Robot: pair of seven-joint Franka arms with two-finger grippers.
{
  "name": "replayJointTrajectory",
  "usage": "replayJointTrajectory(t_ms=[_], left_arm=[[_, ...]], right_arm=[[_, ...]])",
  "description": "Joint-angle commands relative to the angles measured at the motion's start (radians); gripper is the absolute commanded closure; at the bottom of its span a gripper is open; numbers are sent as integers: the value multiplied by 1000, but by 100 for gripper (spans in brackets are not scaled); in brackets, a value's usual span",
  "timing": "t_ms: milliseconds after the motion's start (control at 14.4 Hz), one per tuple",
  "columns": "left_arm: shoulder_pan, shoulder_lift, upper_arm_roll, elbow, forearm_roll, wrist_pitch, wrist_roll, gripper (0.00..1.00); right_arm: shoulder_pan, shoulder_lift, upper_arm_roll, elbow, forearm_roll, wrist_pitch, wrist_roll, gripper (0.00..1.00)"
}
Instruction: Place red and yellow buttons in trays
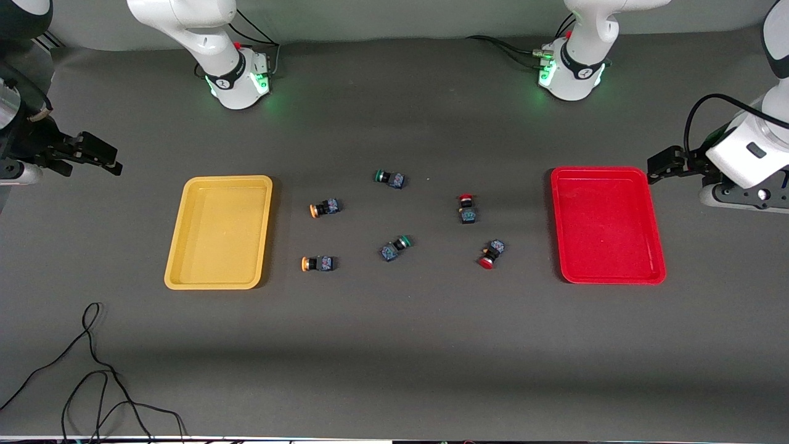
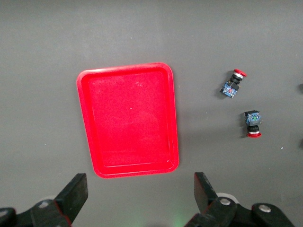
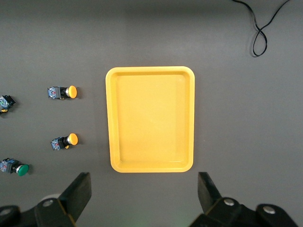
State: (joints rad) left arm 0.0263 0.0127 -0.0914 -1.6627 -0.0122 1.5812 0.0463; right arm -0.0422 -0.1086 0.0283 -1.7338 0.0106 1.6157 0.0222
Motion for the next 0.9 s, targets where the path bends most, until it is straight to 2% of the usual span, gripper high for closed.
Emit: replayJointTrajectory(t_ms=[0,278,417,556,694,833], left_arm=[[-11,-16,10,-2,4,-24,-8,0],[-5,-16,10,-6,4,-15,-8,0],[-11,-25,10,-47,4,17,-17,0],[-41,-54,-11,-138,3,89,-77,0],[-104,-86,-43,-251,1,211,-239,0],[-175,-77,-65,-293,-9,252,-321,0]], right_arm=[[4,17,-5,34,-17,-8,-15,0],[8,29,1,33,-15,-8,-11,0],[45,52,7,31,-15,-2,37,0],[93,99,7,27,-9,18,190,0],[169,150,7,4,-8,65,324,0],[241,197,7,-32,-4,131,514,0]])
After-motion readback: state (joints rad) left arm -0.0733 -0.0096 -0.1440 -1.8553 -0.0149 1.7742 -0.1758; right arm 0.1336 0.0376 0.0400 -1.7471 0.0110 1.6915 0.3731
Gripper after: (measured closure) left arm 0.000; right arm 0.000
